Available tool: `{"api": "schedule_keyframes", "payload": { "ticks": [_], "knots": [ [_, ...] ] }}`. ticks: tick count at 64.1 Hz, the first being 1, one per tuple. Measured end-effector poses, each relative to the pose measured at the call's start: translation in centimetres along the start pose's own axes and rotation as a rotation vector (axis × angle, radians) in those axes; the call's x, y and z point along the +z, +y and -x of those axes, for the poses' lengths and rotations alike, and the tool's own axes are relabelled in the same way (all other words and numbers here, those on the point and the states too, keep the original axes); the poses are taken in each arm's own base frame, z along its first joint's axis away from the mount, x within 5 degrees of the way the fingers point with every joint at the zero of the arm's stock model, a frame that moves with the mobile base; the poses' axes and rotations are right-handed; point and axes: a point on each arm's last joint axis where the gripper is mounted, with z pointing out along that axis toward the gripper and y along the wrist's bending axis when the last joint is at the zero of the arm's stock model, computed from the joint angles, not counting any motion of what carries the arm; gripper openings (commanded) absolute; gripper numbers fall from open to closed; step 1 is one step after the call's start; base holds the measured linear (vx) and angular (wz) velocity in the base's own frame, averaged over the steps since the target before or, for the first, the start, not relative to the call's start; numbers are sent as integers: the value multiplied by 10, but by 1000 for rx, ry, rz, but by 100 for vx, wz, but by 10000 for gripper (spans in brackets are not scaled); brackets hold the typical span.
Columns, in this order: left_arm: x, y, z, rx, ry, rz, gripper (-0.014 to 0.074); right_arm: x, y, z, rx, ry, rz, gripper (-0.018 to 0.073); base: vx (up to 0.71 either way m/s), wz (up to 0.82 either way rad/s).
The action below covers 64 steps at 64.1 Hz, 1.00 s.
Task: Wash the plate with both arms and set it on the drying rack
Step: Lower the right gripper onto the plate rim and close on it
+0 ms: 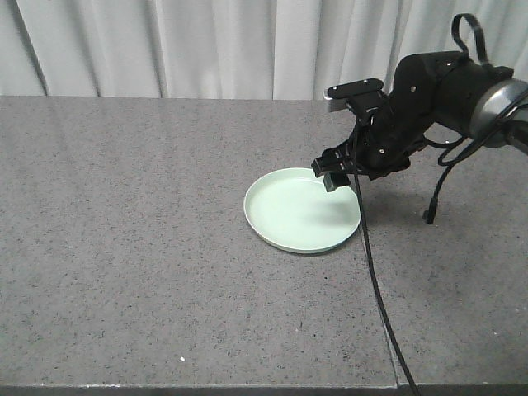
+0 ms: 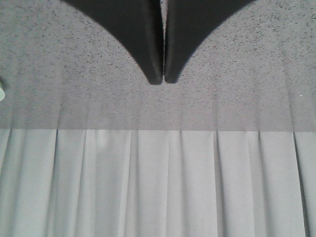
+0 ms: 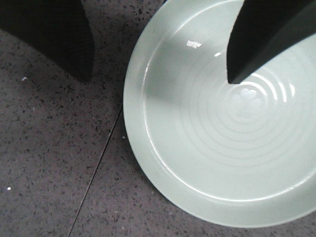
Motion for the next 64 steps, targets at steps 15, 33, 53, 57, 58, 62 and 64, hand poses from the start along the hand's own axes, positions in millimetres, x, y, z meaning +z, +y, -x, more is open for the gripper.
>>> {"api": "schedule_keyframes", "payload": {
  "ticks": [15, 33, 53, 57, 58, 62, 64],
  "knots": [
    [0, 0, 0, 0, 0, 0, -6, 30, -2, -5, 19, 65, -9, 528, 0, 0],
    [0, 0, 0, 0, 0, 0, -6, 46, -4, -9, 40, 103, -20, 525, 0, 0],
    [0, 0, 0, 0, 0, 0, -6, 53, -3, -12, 54, 140, -18, 343, 0, 0],
    [0, 0, 0, 0, 0, 0, -6, 52, -3, -12, 60, 145, -18, 253, 0, 0],
    [0, 0, 0, 0, 0, 0, -6, 52, -3, -13, 60, 148, -18, 231, 0, 0],
    [0, 0, 0, 0, 0, 0, -6, 52, -3, -13, 63, 152, -19, 143, 0, 0],
    [0, 0, 0, 0, 0, 0, -6, 52, -4, -13, 62, 155, -21, 99, 0, 0]
  ]
}}
